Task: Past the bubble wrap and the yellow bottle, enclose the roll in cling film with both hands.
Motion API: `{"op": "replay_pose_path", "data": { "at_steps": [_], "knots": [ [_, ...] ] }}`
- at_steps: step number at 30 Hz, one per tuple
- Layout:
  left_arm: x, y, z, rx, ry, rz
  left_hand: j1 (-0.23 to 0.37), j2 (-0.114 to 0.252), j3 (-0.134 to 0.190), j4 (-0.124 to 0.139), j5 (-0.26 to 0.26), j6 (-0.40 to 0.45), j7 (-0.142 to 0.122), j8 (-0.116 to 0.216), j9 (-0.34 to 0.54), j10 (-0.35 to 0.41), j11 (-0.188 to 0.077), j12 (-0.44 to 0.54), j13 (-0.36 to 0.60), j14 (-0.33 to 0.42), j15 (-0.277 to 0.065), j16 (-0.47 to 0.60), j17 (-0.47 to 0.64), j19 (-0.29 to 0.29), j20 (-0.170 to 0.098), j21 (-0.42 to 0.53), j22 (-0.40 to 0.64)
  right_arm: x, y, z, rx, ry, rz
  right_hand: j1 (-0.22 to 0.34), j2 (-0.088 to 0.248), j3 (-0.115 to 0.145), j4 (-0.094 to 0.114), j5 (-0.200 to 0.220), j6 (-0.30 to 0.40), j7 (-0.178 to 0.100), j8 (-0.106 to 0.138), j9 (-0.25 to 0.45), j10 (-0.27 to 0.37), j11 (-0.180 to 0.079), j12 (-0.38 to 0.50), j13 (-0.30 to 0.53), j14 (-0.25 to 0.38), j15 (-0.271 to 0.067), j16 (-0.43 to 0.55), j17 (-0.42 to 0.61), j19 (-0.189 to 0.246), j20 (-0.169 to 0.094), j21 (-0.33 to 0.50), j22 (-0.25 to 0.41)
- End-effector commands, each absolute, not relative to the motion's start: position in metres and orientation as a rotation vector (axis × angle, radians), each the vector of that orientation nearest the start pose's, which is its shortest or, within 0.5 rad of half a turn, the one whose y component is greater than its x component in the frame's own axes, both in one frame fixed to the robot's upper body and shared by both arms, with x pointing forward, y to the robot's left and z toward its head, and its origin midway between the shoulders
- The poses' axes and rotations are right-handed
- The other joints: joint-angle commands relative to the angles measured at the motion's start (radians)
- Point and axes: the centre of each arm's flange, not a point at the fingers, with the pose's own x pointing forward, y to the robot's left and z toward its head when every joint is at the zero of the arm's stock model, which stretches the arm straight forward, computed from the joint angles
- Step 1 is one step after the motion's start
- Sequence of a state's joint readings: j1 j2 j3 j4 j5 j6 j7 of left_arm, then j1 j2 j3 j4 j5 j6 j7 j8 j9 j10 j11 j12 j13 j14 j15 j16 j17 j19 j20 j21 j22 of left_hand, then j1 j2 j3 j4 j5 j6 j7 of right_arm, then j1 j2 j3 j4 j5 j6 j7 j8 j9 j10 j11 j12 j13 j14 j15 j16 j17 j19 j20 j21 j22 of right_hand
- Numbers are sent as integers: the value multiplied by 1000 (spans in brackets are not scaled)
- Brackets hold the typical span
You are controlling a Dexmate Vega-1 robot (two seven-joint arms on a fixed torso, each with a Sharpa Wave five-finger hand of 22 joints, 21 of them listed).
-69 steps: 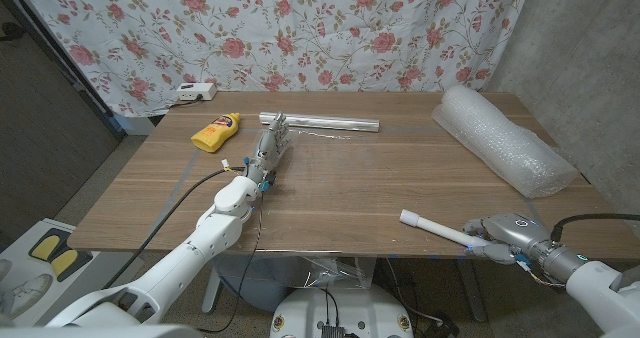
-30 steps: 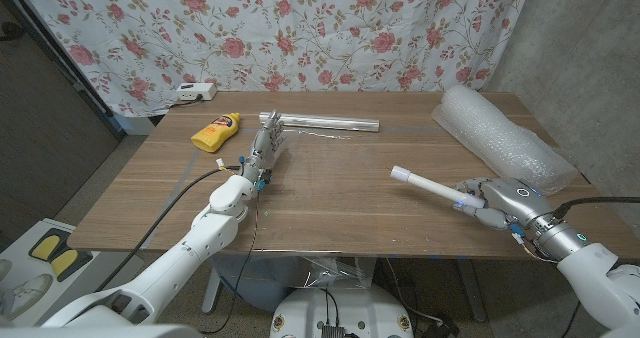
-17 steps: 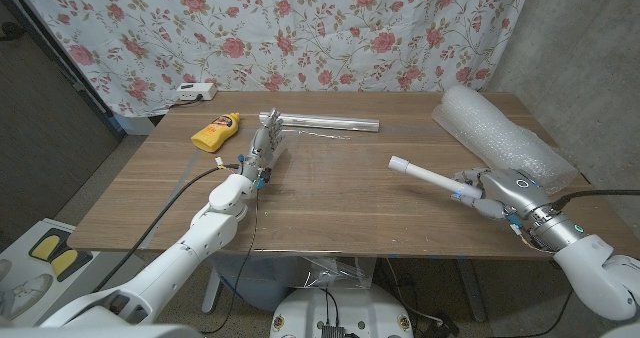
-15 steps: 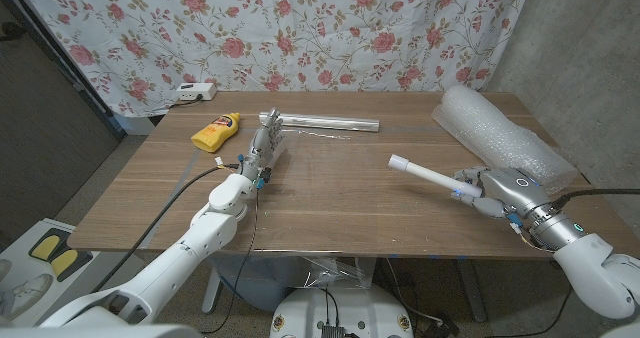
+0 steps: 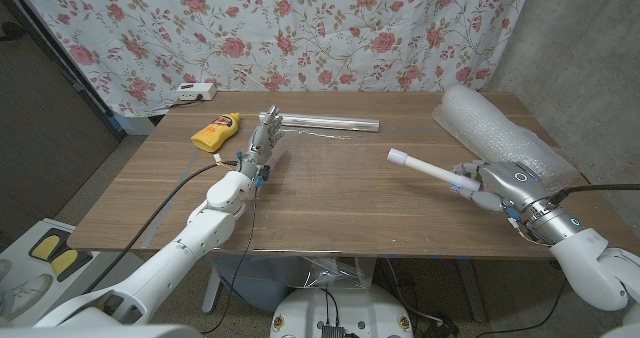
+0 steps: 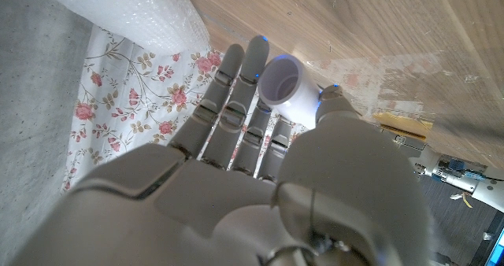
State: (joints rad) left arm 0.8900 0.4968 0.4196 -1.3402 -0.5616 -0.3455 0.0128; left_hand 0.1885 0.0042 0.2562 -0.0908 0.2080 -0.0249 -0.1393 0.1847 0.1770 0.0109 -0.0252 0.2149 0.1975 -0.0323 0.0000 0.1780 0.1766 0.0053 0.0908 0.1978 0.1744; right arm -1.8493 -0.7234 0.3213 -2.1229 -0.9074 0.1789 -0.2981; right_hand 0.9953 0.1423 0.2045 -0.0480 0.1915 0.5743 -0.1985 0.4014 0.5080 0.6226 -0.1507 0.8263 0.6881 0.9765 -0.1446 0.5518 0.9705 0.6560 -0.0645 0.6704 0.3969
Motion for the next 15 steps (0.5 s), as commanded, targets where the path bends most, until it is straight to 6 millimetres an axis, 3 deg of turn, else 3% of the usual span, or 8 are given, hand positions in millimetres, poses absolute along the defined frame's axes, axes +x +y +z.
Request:
{"op": "replay_pose_path", "data": {
  "at_steps": [1, 15],
  "knots": [
    [640, 259, -46, 36, -624, -239, 2, 13, 8, -3, 4, 3, 0, 6, 2, 6, -1, 5, 2, -3, 1, 9, 3, 5, -6, -1, 3, 409, -353, -94, -1628, -761, -240, 42, 52, 320, 118, 0, 15, -3, -2, 1, 46, -40, 7, -1, 11, -85, 0, 7, -3, -88, 9, 3],
    [637, 263, -28, 151, -648, -212, 14, 26, 16, -9, 2, 18, 13, 11, 2, 9, 0, 6, 2, -3, 1, 8, 3, 4, -12, -2, 2, 410, -350, -93, -1636, -757, -246, 39, 50, 322, 118, -2, 19, -2, -12, 4, 43, -39, 10, 3, 12, -84, -7, 19, -13, -88, 28, 8]
  ]
}}
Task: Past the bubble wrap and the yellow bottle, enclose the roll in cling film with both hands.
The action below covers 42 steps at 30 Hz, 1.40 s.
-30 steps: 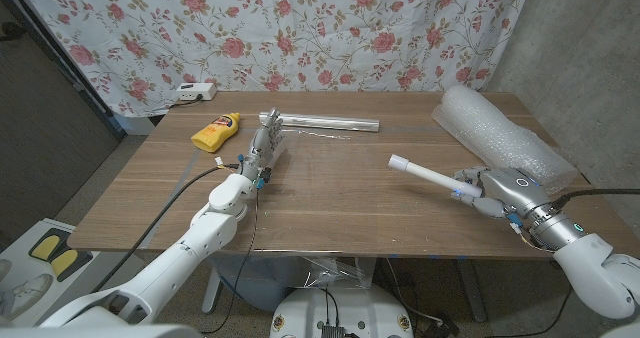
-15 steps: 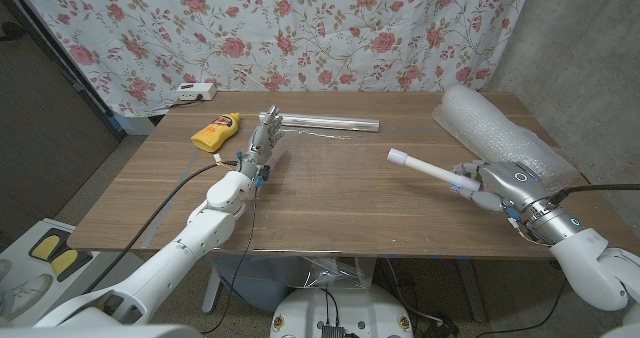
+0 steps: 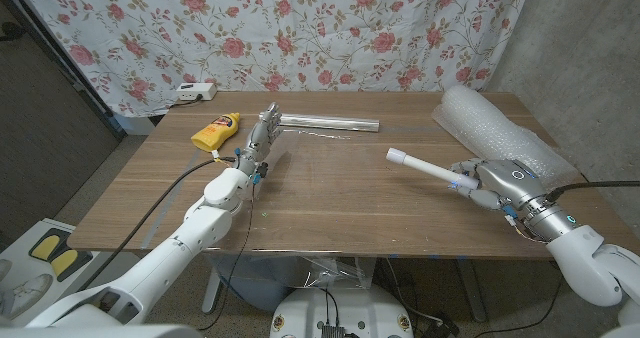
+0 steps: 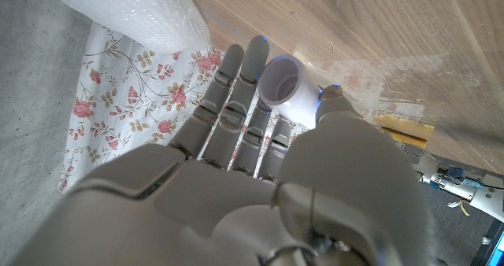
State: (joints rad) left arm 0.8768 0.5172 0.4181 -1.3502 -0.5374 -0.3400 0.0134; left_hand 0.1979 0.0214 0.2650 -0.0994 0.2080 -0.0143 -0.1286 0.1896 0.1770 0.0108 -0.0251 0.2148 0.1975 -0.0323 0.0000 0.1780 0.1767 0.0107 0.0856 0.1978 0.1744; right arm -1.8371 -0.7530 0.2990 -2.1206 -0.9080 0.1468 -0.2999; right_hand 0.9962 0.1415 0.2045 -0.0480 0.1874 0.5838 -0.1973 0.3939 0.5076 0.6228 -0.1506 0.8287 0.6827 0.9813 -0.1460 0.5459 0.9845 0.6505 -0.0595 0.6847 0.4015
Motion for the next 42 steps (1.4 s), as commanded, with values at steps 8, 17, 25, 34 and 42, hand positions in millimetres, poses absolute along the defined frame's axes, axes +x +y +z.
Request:
{"op": "replay_pose_path", "data": {
  "at_steps": [8, 17, 25, 34, 42],
  "knots": [
    [636, 268, -16, 189, -662, -200, 11, 13, 11, -4, 1, 33, 8, 14, 3, 10, -1, 6, 3, -4, 0, 8, 2, -2, -8, -3, 2, 411, -350, -91, -1639, -751, -248, 36, 50, 324, 118, 2, 12, -4, -8, 7, 46, -42, 8, 7, 7, -83, -5, 11, -12, -94, 23, 5],
    [635, 269, -11, 221, -702, -144, 32, 24, 22, -18, -4, 83, 17, 25, 4, 45, -11, 18, 4, 21, -16, 15, 1, 16, -20, 2, 2, 413, -350, -88, -1643, -745, -242, 34, 50, 325, 119, 2, 15, -5, -13, 9, 49, -41, 7, 4, 5, -83, -10, 17, -19, -94, 33, 7],
    [634, 273, -3, 277, -711, -117, 42, 28, 26, -24, -6, 85, 14, 23, 5, 50, -14, 19, 4, 24, -17, 14, 1, 22, -24, 3, 1, 416, -351, -83, -1659, -742, -241, 32, 49, 326, 119, 1, 17, -4, -19, 11, 46, -42, 7, 5, 4, -83, -15, 23, -24, -94, 43, 8],
    [636, 276, 2, 298, -706, -104, 52, 33, 32, -29, -7, 88, 14, 21, 5, 51, -13, 19, 4, 25, -17, 13, 0, 23, -26, 2, 1, 419, -353, -78, -1666, -743, -246, 30, 49, 328, 118, 1, 19, -4, -25, 15, 45, -43, 7, 5, 4, -83, -22, 28, -30, -94, 57, 9],
    [639, 277, 5, 324, -710, -73, 73, 47, 44, -38, -9, 85, 15, 17, 5, 48, -12, 17, 4, 24, -17, 11, 0, 24, -26, 1, 1, 423, -352, -76, -1665, -742, -245, 29, 49, 329, 118, 1, 20, -5, -29, 17, 47, -44, 8, 5, 4, -83, -27, 30, -33, -94, 65, 9]
  ]
}}
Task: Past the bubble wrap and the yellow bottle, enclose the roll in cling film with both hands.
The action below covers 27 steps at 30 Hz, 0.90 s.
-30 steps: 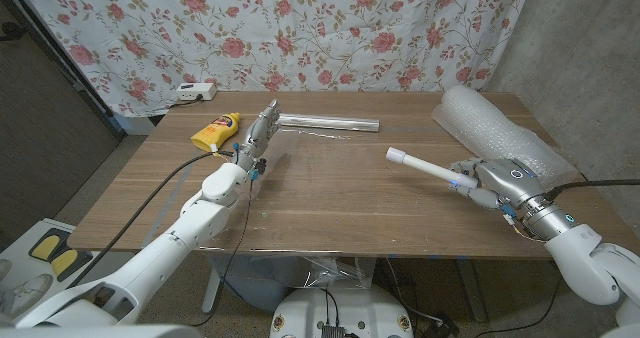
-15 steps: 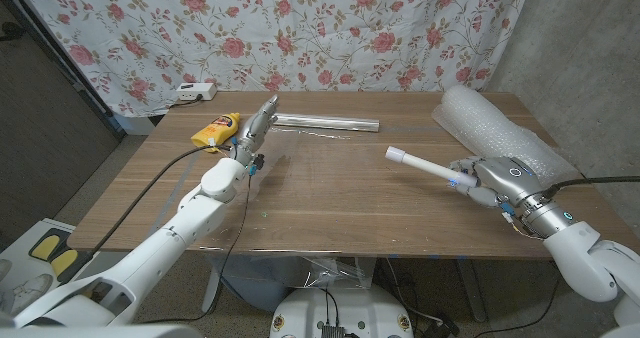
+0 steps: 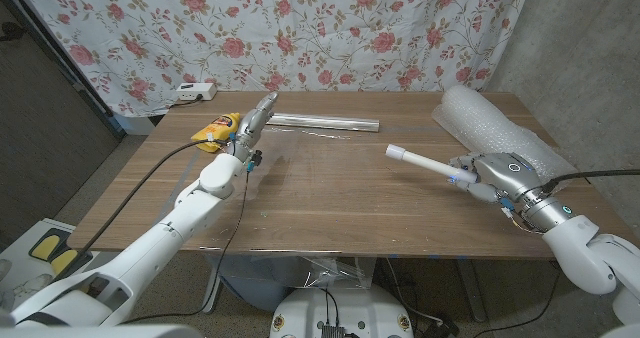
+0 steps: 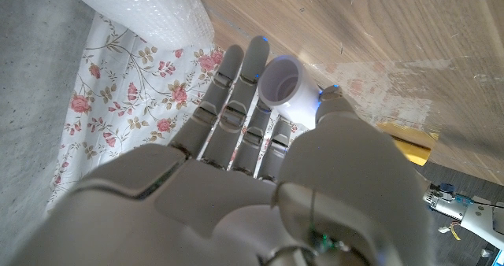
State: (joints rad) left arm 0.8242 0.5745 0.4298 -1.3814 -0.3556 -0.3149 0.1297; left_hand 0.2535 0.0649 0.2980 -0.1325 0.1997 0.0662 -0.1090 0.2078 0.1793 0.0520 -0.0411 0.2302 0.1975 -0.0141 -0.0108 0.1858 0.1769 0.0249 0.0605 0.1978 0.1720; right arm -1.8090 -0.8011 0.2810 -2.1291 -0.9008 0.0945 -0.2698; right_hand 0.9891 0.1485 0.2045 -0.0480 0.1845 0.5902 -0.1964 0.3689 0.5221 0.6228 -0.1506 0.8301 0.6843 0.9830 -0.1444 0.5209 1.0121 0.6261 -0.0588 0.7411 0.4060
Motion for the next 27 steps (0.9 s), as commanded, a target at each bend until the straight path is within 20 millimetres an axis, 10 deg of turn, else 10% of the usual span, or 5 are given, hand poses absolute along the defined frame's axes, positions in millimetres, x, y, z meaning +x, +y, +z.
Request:
{"op": "replay_pose_path", "data": {
  "at_steps": [1, 27],
  "knots": [
    [640, 278, 5, 328, -712, -72, 20, 4, 12, -6, -1, 3, -4, -2, 3, 6, 4, 1, 4, 6, -6, 3, 0, 10, -1, 1, 3, 424, -352, -75, -1665, -742, -245, 35, 41, 329, 118, 4, 14, -6, -4, 3, 49, -40, 6, 1, 3, -85, -3, 3, -10, -96, 10, 4],
    [642, 265, 30, 578, -700, 53, 64, 19, 34, -24, -8, 7, 3, -6, 4, 19, 9, 3, 4, -3, -8, -2, -1, 5, -6, -3, 3, 425, -350, -74, -1670, -736, -249, 31, 40, 331, 116, 3, 19, -8, -14, 15, 48, -45, 5, 1, 7, -85, -18, 10, -22, -97, 36, 3]
  ]
}}
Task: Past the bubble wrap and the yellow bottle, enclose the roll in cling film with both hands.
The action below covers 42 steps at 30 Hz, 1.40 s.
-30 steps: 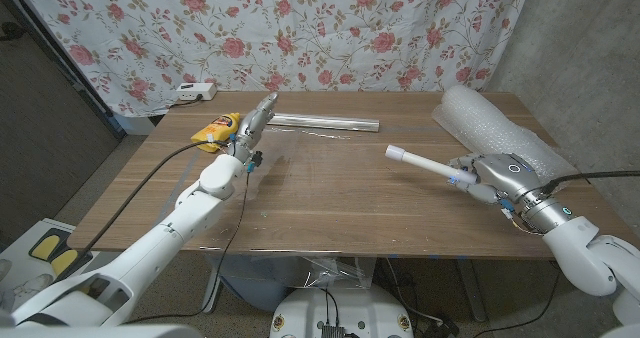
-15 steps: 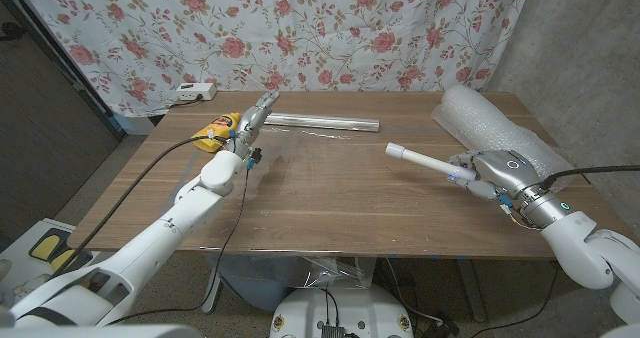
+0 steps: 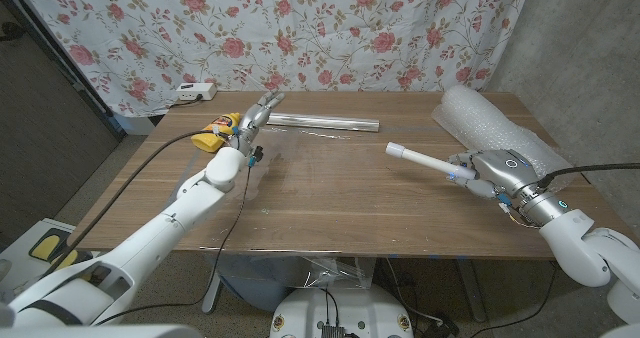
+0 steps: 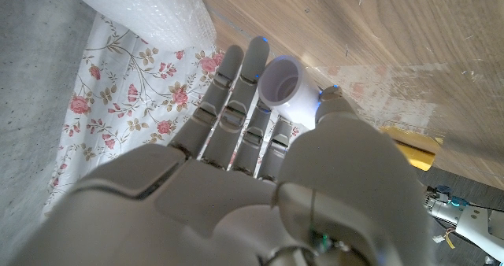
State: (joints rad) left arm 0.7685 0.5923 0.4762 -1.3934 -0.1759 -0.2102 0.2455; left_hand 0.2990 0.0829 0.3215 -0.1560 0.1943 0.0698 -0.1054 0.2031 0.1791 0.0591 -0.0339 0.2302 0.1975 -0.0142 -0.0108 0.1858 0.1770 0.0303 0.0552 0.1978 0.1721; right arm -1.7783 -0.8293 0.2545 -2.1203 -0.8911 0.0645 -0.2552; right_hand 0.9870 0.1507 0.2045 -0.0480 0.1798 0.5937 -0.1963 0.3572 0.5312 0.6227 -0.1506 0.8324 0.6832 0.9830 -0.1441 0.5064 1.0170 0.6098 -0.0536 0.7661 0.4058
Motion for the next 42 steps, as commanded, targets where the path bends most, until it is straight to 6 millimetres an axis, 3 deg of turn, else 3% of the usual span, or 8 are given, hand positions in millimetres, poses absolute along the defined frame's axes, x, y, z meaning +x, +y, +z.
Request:
{"op": "replay_pose_path", "data": {
  "at_steps": [1, 26, 27, 28, 30, 33, 38, 42],
  "knots": [
    [642, 264, 31, 597, -698, 53, 19, 1, 11, -1, -3, 3, 0, -1, 4, 11, 3, 3, 4, -4, -7, -3, -1, -1, -2, -4, 3, 425, -350, -74, -1670, -734, -252, 33, 38, 331, 116, 8, 15, -7, -4, 6, 49, -47, 3, 1, 6, -85, -5, 4, -6, -102, 12, 3],
    [655, 269, 41, 750, -686, 89, 61, -1, 27, -11, -14, 2, 10, -7, 4, 25, -12, 5, 6, -8, -38, -3, -3, 10, -42, -1, 2, 428, -348, -81, -1666, -721, -235, 28, 36, 332, 113, 8, 23, -8, -16, 10, 54, -45, 3, 1, 12, -86, -16, 14, -18, -103, 38, -1],
    [655, 269, 41, 759, -680, 94, 66, -3, 28, -11, -14, -1, 8, -8, 5, 25, -13, 5, 6, -7, -39, -3, -3, 13, -24, -1, 2, 428, -348, -81, -1666, -721, -234, 28, 36, 332, 113, 8, 24, -8, -17, 11, 54, -44, 3, 1, 11, -86, -19, 12, -19, -103, 41, -1],
    [654, 269, 41, 776, -674, 117, 83, -4, 34, -13, -16, -7, 3, -10, 5, 23, -13, 2, 7, -8, -32, -4, -3, 16, 40, -1, 2, 428, -348, -80, -1667, -720, -234, 28, 36, 332, 112, 8, 24, -8, -18, 11, 55, -46, 2, 0, 12, -86, -19, 13, -20, -104, 42, -2],
    [655, 272, 41, 767, -669, 103, 108, -11, 41, -14, -18, -15, -15, -12, 5, 17, -20, -1, 9, 10, -16, 2, -2, 31, 117, 2, 5, 428, -348, -80, -1670, -719, -235, 27, 36, 332, 112, 8, 25, -8, -19, 11, 55, -45, 2, -1, 14, -86, -19, 15, -22, -103, 44, -2],
    [655, 274, 42, 815, -674, 127, 123, -19, 44, -15, -19, -19, -24, -13, 6, 16, -34, -1, 10, 37, -16, 10, 0, 49, 148, 8, 6, 428, -348, -80, -1671, -716, -236, 27, 36, 332, 112, 8, 25, -8, -20, 13, 55, -44, 2, 0, 14, -86, -21, 15, -23, -104, 47, -3],
    [655, 278, 43, 848, -667, 129, 167, -26, 57, -17, -19, 1, 3, -3, 7, 26, -27, 3, 13, 47, -27, 5, -1, 72, 20, 7, 3, 428, -348, -79, -1669, -714, -237, 26, 36, 332, 111, 8, 26, -8, -22, 13, 56, -46, 1, -2, 15, -86, -23, 17, -26, -104, 51, -4],
    [655, 279, 46, 906, -668, 149, 181, -29, 60, -16, -19, 18, 11, 2, 9, 33, -21, 5, 14, 53, -23, 5, -1, 88, -14, 9, 2, 429, -347, -79, -1670, -715, -230, 25, 36, 332, 111, 8, 28, -9, -24, 14, 55, -48, 1, 0, 15, -86, -25, 18, -27, -104, 55, -5]
  ]
}}
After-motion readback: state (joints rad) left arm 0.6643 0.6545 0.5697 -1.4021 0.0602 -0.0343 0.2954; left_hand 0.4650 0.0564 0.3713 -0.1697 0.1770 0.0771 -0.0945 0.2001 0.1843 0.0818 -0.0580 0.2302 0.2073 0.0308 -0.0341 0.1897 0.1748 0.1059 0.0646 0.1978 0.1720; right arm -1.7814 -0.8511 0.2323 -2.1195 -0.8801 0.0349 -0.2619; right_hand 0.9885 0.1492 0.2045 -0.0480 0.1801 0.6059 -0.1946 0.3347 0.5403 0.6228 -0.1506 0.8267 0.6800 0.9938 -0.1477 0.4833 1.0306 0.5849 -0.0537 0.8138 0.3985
